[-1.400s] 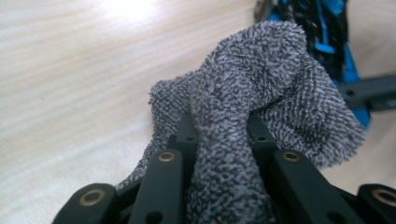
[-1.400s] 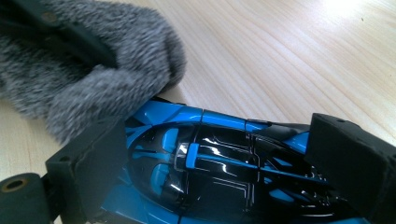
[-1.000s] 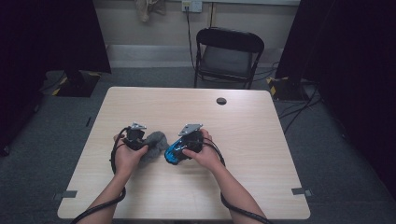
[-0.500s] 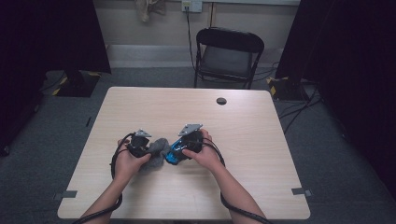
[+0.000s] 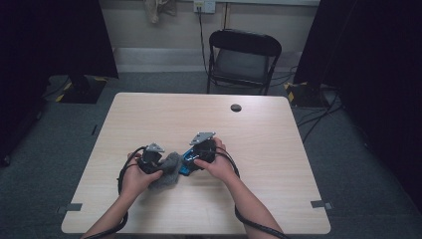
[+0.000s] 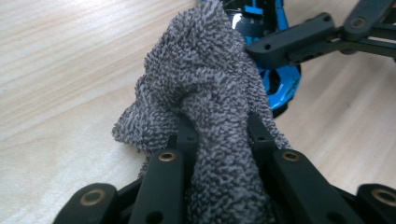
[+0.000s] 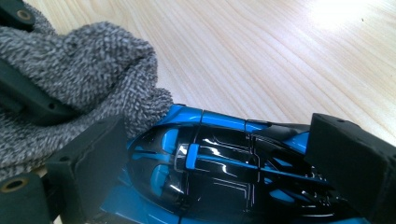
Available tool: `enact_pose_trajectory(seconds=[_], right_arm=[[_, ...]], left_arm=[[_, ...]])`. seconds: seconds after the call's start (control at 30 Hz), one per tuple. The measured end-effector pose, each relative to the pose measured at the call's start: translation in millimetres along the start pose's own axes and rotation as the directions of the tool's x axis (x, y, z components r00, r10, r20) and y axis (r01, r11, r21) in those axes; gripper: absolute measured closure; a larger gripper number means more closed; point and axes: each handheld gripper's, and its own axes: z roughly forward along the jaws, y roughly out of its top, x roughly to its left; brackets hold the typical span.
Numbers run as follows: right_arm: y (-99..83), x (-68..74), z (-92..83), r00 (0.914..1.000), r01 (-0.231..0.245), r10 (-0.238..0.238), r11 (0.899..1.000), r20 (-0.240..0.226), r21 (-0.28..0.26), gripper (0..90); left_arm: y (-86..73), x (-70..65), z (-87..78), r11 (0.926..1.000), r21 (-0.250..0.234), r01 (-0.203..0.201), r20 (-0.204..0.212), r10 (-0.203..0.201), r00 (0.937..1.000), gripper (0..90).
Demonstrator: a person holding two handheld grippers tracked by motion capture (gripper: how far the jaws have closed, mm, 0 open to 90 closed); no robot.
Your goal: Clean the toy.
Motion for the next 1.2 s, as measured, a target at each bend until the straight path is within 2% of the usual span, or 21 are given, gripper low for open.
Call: enact_pose_trajectory(seconds=[0.07, 0.4, 0.63, 0.7, 1.03, 1.1, 1.2], right_arm=[[-0.1, 0.0, 0.1, 1.0, 0.001, -0.001, 1.0, 0.001, -0.002, 5.3], [0.0, 0.9, 0.2, 1.0, 0.0, 0.0, 1.0, 0.002, -0.003, 5.3], [0.1, 1.1, 0.3, 1.0, -0.002, 0.002, 1.0, 0.003, -0.003, 5.3], [-0.2, 1.1, 0.2, 1.0, -0.002, 0.002, 1.0, 0.003, -0.005, 5.3], [0.1, 0.7, 0.0, 1.0, -0.002, 0.002, 1.0, 0.003, 0.0, 5.3], [-1.0, 0.9, 0.0, 1.0, -0.002, 0.002, 1.0, 0.004, -0.011, 5.3], [-1.3, 1.1, 0.0, 1.0, -0.003, 0.003, 1.0, 0.003, -0.013, 5.3]], left_arm=[[-1.3, -1.5, 0.9, 0.9999, -0.011, 0.006, 0.005, -0.006, 1.0, 73.4], [-4.6, -12.0, 0.1, 0.9997, 0.003, -0.022, 0.048, 0.022, 0.9986, 73.8], [-5.5, -17.0, -0.2, 0.9997, 0.011, -0.022, 0.073, 0.021, 0.9971, 74.1], [-6.3, -18.8, -0.5, 0.9996, 0.015, -0.022, 0.09, 0.021, 0.9957, 74.2], [-5.1, -38.7, 4.0, 0.9966, 0.041, -0.072, 0.166, 0.064, 0.984, 74.3], [-4.6, -41.4, 4.4, 0.9963, 0.039, -0.076, 0.176, 0.068, 0.9821, 74.3], [-3.4, -40.8, 2.2, 0.9962, 0.042, -0.076, 0.173, 0.068, 0.9825, 74.3]])
